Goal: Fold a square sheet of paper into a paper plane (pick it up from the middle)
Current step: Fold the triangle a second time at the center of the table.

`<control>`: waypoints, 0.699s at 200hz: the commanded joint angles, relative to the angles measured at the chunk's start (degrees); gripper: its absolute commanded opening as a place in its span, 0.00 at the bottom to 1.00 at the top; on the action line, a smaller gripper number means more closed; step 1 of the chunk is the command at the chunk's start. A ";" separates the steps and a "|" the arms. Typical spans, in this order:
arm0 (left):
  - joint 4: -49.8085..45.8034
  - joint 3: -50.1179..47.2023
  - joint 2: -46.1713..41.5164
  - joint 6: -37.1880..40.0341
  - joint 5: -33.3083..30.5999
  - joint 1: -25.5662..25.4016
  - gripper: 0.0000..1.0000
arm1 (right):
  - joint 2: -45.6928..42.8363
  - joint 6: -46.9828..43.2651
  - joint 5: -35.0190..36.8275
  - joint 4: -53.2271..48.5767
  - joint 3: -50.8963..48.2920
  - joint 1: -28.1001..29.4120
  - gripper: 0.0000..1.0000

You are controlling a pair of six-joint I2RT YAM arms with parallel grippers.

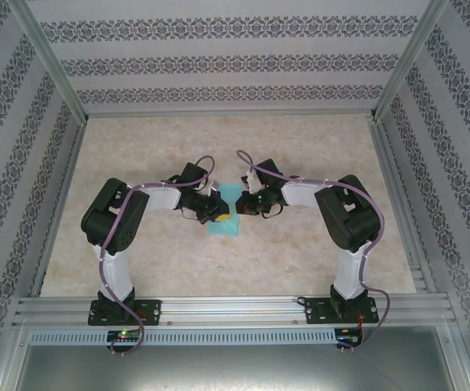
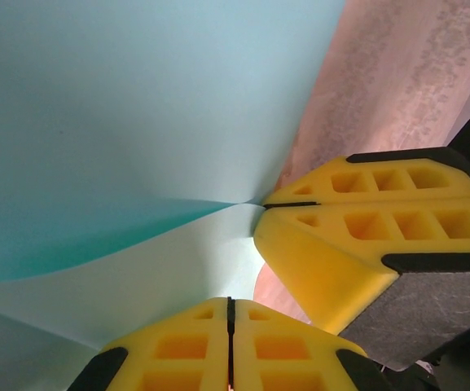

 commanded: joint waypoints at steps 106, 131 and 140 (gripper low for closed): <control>-1.96 0.87 1.67 0.79 -0.56 -0.93 0.09 | 2.20 -2.45 -0.01 -2.48 2.86 0.80 0.03; -2.34 0.90 1.33 1.23 -0.52 -0.94 0.09 | 2.03 -2.35 -0.04 -2.65 2.68 0.78 0.03; -2.19 0.89 1.01 1.38 -0.49 -0.96 0.09 | 1.94 -2.28 -0.12 -2.68 2.52 0.88 0.03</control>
